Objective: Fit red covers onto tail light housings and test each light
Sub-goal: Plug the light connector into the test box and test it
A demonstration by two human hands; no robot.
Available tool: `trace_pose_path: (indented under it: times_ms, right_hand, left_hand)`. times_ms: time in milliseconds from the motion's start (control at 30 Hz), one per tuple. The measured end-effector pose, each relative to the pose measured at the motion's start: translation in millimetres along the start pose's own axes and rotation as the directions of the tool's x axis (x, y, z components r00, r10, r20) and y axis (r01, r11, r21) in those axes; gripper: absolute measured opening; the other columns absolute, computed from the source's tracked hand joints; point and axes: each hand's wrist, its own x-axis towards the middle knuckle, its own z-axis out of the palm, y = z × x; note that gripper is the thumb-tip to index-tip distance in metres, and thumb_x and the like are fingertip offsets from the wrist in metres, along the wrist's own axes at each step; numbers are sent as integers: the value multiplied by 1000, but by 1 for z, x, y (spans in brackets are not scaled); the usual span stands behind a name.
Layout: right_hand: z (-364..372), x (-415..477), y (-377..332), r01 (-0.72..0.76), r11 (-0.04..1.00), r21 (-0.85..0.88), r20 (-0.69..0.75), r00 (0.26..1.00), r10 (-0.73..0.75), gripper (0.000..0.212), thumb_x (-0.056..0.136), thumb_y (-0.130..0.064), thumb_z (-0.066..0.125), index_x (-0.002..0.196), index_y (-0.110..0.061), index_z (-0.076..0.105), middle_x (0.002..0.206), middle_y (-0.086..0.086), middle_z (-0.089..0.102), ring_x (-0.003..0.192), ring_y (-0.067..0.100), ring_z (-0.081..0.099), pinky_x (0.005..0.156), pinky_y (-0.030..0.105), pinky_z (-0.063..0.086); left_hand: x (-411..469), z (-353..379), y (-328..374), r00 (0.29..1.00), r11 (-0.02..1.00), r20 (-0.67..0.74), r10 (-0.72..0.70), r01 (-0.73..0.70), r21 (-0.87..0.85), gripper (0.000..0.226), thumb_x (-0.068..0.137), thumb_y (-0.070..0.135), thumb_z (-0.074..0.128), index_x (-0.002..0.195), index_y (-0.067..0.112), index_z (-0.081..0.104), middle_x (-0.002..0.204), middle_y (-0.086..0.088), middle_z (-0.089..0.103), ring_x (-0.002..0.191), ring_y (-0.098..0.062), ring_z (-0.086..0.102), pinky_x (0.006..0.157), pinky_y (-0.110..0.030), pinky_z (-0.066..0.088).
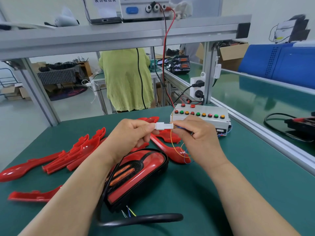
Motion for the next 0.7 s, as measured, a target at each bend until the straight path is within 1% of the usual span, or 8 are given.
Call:
trace_pose_path:
  times_ms: [67, 167, 233, 300, 400, 433, 533, 700]
  right_hand:
    - [1, 0, -1, 39, 998, -53, -13, 999, -40, 14, 83, -3, 74, 96, -4, 78, 75, 9, 64, 75, 24, 59, 74, 37, 49]
    - [1, 1, -2, 75, 992, -105, -15, 997, -77, 12, 83, -2, 74, 95, -3, 78, 74, 7, 62, 73, 24, 58, 71, 37, 49]
    - [1, 0, -4, 85, 992, -88, 10, 996, -85, 13, 84, -3, 74, 96, -3, 78, 75, 7, 62, 73, 23, 58, 72, 35, 48]
    - [2, -1, -7, 50, 999, -6, 41, 998, -50, 17, 86, -12, 73, 101, -6, 77, 78, 4, 65, 74, 17, 58, 74, 28, 47]
    - [4, -4, -10, -75, 987, 145, 90, 994, 63, 16, 90, -25, 68, 101, -19, 78, 71, -12, 65, 68, 2, 55, 67, 14, 41]
    - [4, -3, -10, -128, 971, 201, 103, 989, 109, 12, 91, -22, 69, 98, -27, 77, 70, -17, 66, 67, -1, 56, 66, 9, 40]
    - [1, -2, -7, -231, 927, 294, 113, 972, 206, 29, 87, -14, 73, 92, -43, 70, 84, -31, 70, 79, -11, 63, 72, 2, 42]
    - [-1, 1, -7, -284, 896, 341, 151, 957, 246, 34, 84, -9, 75, 91, -42, 70, 84, -32, 71, 83, -12, 65, 74, 2, 44]
  left_hand:
    - [-2, -1, 2, 999, 999, 30, 14, -15, 43, 40, 98, 23, 56, 63, 11, 70, 56, 9, 61, 46, -4, 36, 51, -13, 34]
    - [-2, -2, 4, 999, 997, 32, 14, -16, 70, 47, 98, 24, 58, 53, 31, 70, 57, -2, 60, 46, -4, 39, 53, -13, 35]
    - [-1, -2, 4, 1000, 997, -17, 12, -10, 76, 48, 98, 24, 58, 52, 32, 69, 48, 6, 54, 46, -3, 40, 52, -10, 36]
    - [0, -4, 3, 999, 997, -39, 5, -2, 71, 46, 97, 25, 59, 52, 29, 68, 48, 8, 51, 48, -5, 41, 52, -12, 36]
    - [1, -5, 3, 1000, 998, -3, 5, -4, 64, 46, 98, 24, 58, 55, 31, 71, 51, 8, 53, 48, -6, 40, 51, -14, 36]
    - [1, -5, 2, 1000, 998, 10, 3, -3, 58, 46, 98, 24, 58, 55, 31, 71, 53, 7, 54, 48, -5, 40, 51, -14, 35]
    - [1, -4, 2, 999, 998, 47, 17, -20, 59, 46, 98, 23, 58, 54, 31, 71, 47, 9, 51, 45, -2, 38, 48, -10, 33]
    - [3, -2, -4, 997, 991, -15, 73, -71, 112, 35, 96, 21, 61, 63, 26, 70, 51, 8, 50, 49, -8, 38, 52, -16, 33]
